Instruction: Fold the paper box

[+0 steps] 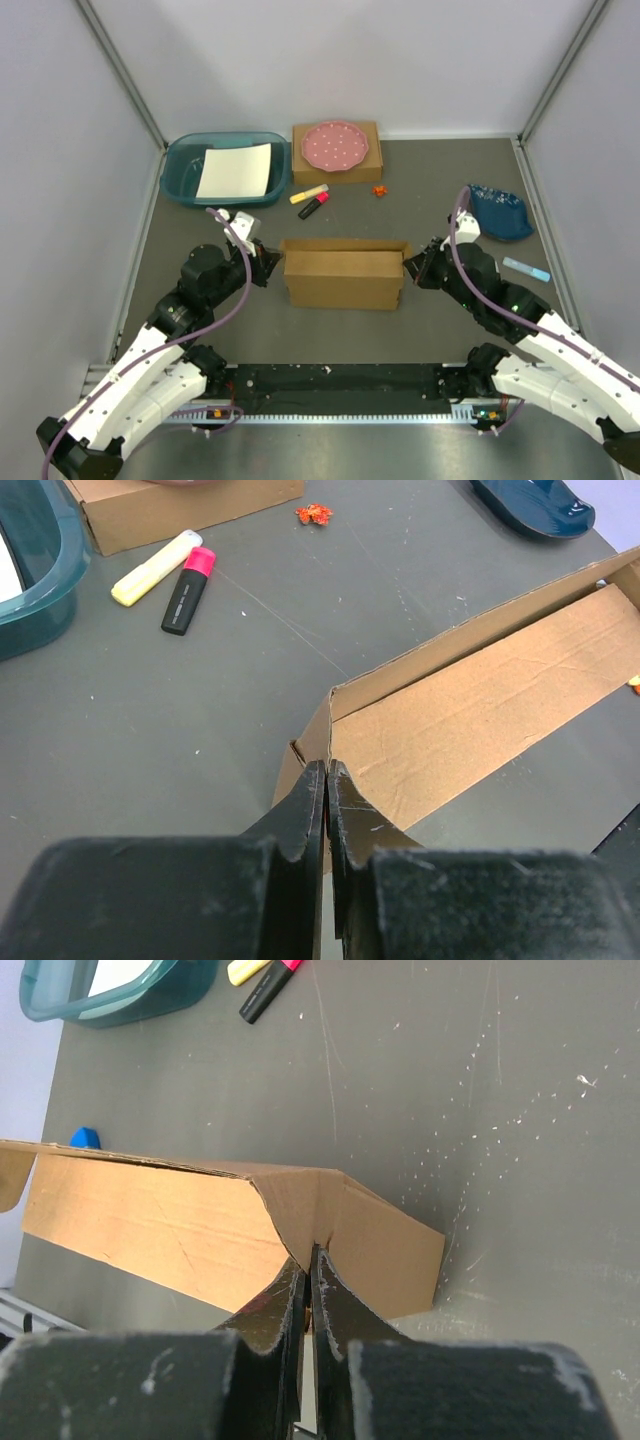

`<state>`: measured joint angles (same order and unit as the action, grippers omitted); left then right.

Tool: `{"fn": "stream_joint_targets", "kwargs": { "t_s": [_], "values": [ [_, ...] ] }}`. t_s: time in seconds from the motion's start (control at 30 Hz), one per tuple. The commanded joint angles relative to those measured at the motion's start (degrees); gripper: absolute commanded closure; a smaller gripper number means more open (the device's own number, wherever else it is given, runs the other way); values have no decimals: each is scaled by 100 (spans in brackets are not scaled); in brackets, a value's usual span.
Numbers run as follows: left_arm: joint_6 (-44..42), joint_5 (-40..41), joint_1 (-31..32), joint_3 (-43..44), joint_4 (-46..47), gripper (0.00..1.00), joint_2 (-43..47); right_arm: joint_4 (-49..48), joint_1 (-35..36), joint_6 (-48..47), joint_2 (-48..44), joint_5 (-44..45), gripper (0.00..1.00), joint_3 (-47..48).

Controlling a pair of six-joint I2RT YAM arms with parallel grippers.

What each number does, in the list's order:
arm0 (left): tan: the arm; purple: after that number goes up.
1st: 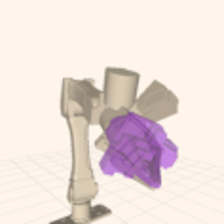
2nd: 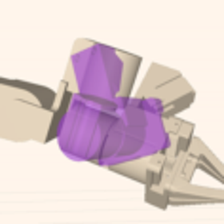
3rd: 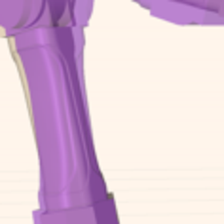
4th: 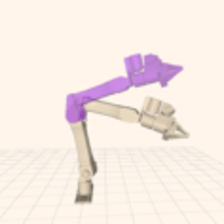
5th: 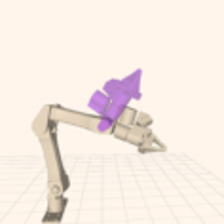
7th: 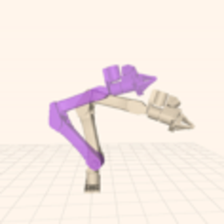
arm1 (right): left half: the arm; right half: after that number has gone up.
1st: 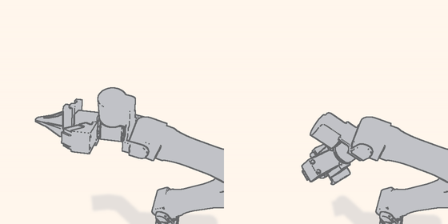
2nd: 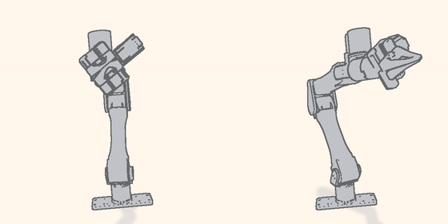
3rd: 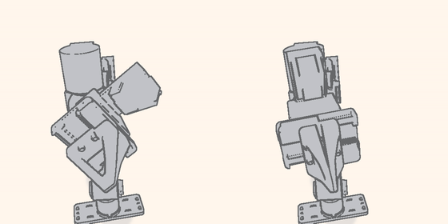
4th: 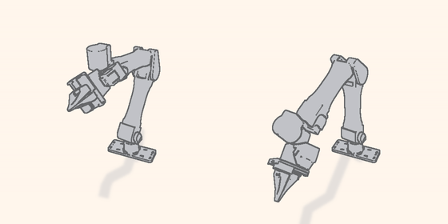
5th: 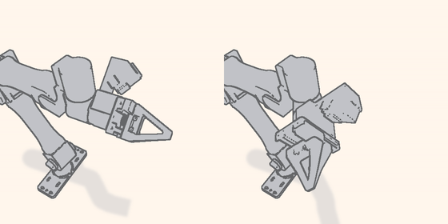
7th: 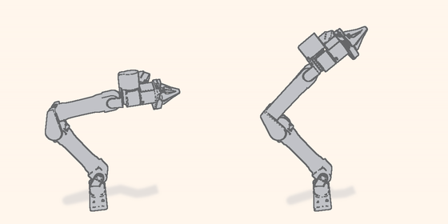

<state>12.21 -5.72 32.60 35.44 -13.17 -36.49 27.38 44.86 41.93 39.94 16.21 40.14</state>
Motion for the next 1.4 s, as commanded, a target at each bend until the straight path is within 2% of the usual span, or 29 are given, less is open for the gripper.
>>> {"fn": "stream_joint_targets", "kwargs": {
  "t_s": [0.0, 0.23, 0.53, 0.73, 1.0, 1.13, 1.2, 1.3, 1.37],
  "values": [
    [256, -483, 54, 59, 113, 100, 28, 655, 154, -80, 75, -487, 100, -244],
    [291, -536, 62, 25, -116, 91, 54, 681, 154, -98, 75, -496, 100, -305],
    [388, -571, 54, -46, -125, 95, 125, 690, 154, -115, 66, -487, 100, -437],
    [405, -650, 62, -37, -142, 81, -16, 690, 155, -98, 75, -504, 100, -437],
    [344, -510, 62, -143, -239, 80, 1, 699, 154, -141, 75, -478, 100, -393],
    [265, -334, 62, -64, -397, 67, -16, 690, 154, -142, 92, -469, 100, -375],
    [230, -238, 62, -46, -502, 64, -7, 690, 154, -150, 93, -461, 100, -358],
    [203, -167, 54, -46, -564, 64, 2, 699, 154, -159, 101, -478, 100, -340],
    [212, -167, 62, -28, -573, 69, 45, 690, 154, -168, 101, -469, 100, -323]
  ]
}}
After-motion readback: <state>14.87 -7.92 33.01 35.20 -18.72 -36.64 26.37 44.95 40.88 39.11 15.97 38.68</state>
